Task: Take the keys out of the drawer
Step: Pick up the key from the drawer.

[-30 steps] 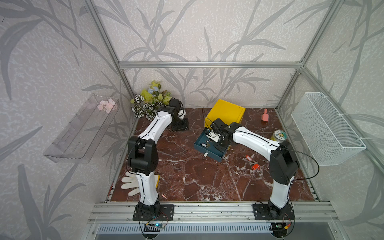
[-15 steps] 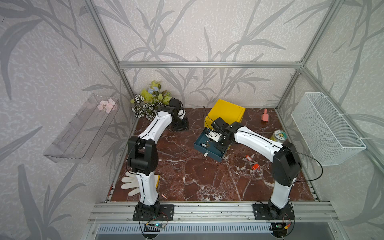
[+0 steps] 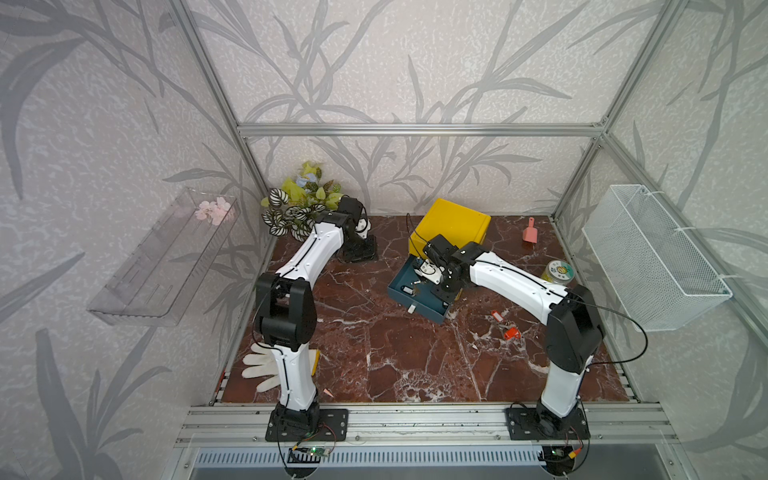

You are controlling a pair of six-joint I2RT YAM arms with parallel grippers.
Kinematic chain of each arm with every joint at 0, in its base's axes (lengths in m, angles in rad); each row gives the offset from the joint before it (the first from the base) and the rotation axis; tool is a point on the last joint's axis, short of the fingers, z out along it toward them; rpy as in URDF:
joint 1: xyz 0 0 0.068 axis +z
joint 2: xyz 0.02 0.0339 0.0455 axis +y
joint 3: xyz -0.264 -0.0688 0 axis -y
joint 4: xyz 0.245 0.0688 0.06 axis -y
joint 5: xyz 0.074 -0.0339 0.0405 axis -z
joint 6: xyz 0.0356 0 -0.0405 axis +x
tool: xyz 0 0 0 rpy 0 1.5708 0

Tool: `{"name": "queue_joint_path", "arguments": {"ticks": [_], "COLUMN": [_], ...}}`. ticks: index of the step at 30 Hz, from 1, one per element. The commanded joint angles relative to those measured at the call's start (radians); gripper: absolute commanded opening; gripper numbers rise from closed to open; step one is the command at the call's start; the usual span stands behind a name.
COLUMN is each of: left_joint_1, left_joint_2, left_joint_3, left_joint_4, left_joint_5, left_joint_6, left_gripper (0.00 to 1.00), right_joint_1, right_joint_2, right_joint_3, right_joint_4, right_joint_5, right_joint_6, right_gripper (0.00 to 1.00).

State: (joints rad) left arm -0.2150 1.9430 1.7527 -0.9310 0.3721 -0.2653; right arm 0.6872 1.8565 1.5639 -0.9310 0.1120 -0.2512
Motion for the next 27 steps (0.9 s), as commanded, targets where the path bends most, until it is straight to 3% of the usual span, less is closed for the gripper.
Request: {"name": "queue_joint_path", "arguments": {"ticks": [1,12,19,24,27], "left_joint_1": [-0.002,-0.002,-0.002,-0.001,-0.001], "left_joint_2": [-0.029,-0.044,-0.055,-0.058,-0.057], "left_joint_3": [0.008,0.001,-0.013,-0.015,-0.015], "left_joint_4": [-0.004,0.0,0.001,0.001,0.001], "left_joint_5": [0.001,0.002,0.001,-0.001,-0.005], "left_joint_6": [-0.005,-0.013,-0.014,-0.014,-0.017], "left_gripper": [0.32,0.32,0.32,0.33,0.33], "right_joint_1": [-0.003,-0.003,-0.003,-0.003,-0.002], "right_joint_2": [0.012,0.085,0.105,0.094,0.084], "right_joint_3": [0.005,0.025,0.025,0.02,0.024], "right_joint_4": [-0.03,-0.003,-0.003,-0.007,-0.01], "right_joint_5": [0.037,0.056,0.057,0.078,0.101], "right_joint_6": [0.008,0.027,0.035,0.043,0.045], "right_gripper": [0.31,0.3,0.35,0.2,0.17]}}
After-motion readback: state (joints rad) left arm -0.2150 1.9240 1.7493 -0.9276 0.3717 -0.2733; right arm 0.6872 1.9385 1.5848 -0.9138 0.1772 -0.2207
